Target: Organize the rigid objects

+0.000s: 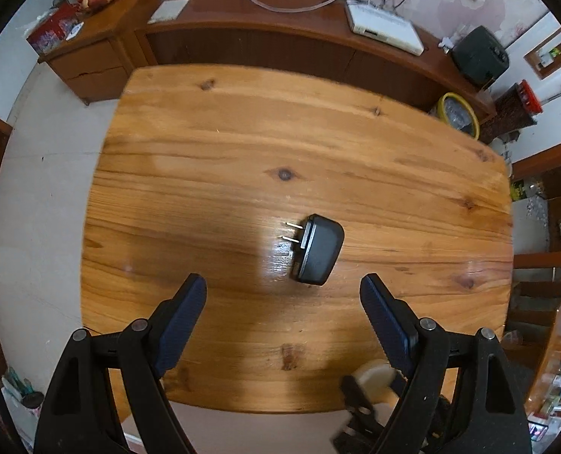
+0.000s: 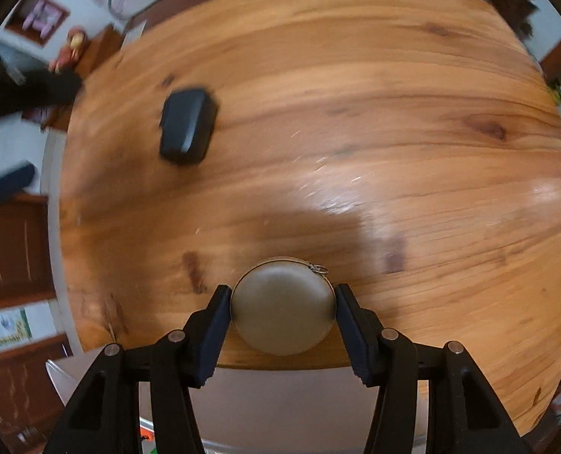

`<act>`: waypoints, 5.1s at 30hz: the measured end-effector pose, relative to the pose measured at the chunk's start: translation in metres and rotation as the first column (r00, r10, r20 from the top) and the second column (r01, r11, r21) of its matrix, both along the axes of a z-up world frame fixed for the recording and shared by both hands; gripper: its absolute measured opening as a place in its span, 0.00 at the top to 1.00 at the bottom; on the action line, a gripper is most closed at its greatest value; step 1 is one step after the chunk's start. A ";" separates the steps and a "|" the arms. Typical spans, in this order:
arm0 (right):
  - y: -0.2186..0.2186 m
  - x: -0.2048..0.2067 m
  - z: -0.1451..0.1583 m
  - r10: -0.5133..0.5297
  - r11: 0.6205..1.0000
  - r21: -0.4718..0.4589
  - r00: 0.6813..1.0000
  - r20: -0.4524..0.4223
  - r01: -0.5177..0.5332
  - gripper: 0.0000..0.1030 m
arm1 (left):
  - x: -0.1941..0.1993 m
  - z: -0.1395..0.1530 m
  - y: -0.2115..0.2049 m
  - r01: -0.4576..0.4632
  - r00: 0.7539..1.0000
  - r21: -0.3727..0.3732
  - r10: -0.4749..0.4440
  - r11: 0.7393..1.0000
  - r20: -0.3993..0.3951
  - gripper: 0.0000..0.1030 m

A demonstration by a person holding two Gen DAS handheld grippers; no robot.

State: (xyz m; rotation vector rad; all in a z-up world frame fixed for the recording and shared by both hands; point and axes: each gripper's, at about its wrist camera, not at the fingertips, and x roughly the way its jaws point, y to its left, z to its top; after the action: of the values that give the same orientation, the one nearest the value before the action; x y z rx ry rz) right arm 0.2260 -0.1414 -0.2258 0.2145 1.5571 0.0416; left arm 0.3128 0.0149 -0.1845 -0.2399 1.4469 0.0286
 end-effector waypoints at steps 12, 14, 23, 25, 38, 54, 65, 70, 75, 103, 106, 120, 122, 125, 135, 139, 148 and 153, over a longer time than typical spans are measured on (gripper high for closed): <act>-0.054 0.006 0.013 -0.124 0.990 0.080 0.991 0.045 0.120 0.46 | 0.013 -0.047 -0.020 -0.109 0.991 -0.013 0.108 0.994 -0.073 0.17; -0.058 0.006 0.011 -0.129 0.989 0.084 0.991 0.049 0.124 0.46 | 0.015 -0.052 -0.025 -0.113 0.991 0.010 0.113 0.994 -0.065 0.17; -0.069 0.008 0.005 -0.142 0.983 0.124 0.989 0.053 0.134 0.46 | 0.018 -0.066 -0.037 -0.128 0.991 0.110 0.133 0.986 -0.031 0.36; -0.071 0.007 0.006 -0.140 0.983 0.128 0.989 0.055 0.132 0.46 | 0.016 -0.069 -0.036 -0.146 0.988 0.108 0.151 0.983 -0.034 0.45; -0.071 0.001 0.016 -0.093 0.989 0.124 0.990 0.102 0.080 0.46 | 0.005 -0.061 -0.038 -0.117 0.993 0.079 0.116 0.990 0.021 0.57; -0.055 -0.023 0.059 -0.034 0.992 0.127 0.981 0.189 0.010 0.46 | -0.061 0.044 -0.018 0.061 0.992 0.072 -0.068 0.996 0.110 0.57; -0.020 -0.087 0.121 0.074 0.994 0.058 0.946 0.316 -0.097 0.46 | -0.133 0.090 0.013 0.168 0.975 0.069 -0.176 0.983 0.136 0.57; -0.004 -0.123 0.137 0.130 0.990 0.009 0.921 0.368 -0.143 0.46 | -0.171 0.097 0.017 0.208 0.964 0.077 -0.217 0.975 0.151 0.57; 0.008 -0.157 0.129 0.194 0.981 -0.058 0.910 0.365 -0.185 0.46 | -0.204 0.084 0.005 0.287 0.944 0.096 -0.298 0.953 0.143 0.57; 0.018 -0.234 0.034 0.303 0.939 -0.230 0.933 0.193 -0.257 0.46 | -0.266 0.001 -0.026 0.422 0.901 0.131 -0.432 0.897 0.051 0.56; 0.020 -0.235 0.032 0.312 0.933 -0.245 0.932 0.186 -0.264 0.45 | -0.268 0.000 -0.026 0.424 0.900 0.130 -0.433 0.896 0.046 0.55; 0.026 -0.250 0.052 0.310 0.933 -0.267 0.917 0.252 -0.243 0.36 | -0.281 0.021 -0.013 0.382 0.913 0.117 -0.394 0.917 0.102 0.21; 0.027 -0.253 0.058 0.306 0.934 -0.271 0.914 0.266 -0.234 0.36 | -0.284 0.029 -0.011 0.380 0.912 0.116 -0.393 0.917 0.120 0.21; 0.028 -0.259 0.071 0.293 0.939 -0.272 0.907 0.302 -0.212 0.36 | -0.289 0.042 -0.008 0.375 0.908 0.112 -0.389 0.920 0.154 0.21; 0.017 -0.275 0.110 0.221 0.957 -0.263 0.888 0.403 -0.119 0.36 | -0.310 0.078 -0.006 0.355 0.899 0.093 -0.366 0.930 0.242 0.20; 0.008 -0.282 0.128 0.193 0.964 -0.249 0.879 0.436 -0.088 0.36 | -0.319 0.096 -0.006 0.344 0.895 0.098 -0.357 0.934 0.266 0.20; -0.006 -0.287 0.185 0.169 0.977 -0.198 0.830 0.531 -0.072 0.36 | -0.328 0.149 -0.006 0.267 0.890 0.114 -0.290 0.957 0.352 0.20; -0.017 -0.285 0.210 0.176 0.979 -0.186 0.807 0.563 -0.083 0.34 | -0.336 0.165 -0.013 0.202 0.892 0.128 -0.236 0.971 0.386 0.20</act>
State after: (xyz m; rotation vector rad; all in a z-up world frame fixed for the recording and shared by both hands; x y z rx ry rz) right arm -0.0589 -0.1582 -0.0162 -0.0334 0.9524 0.0867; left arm -0.0231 0.0023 -0.0191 -0.0073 1.0536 -0.1373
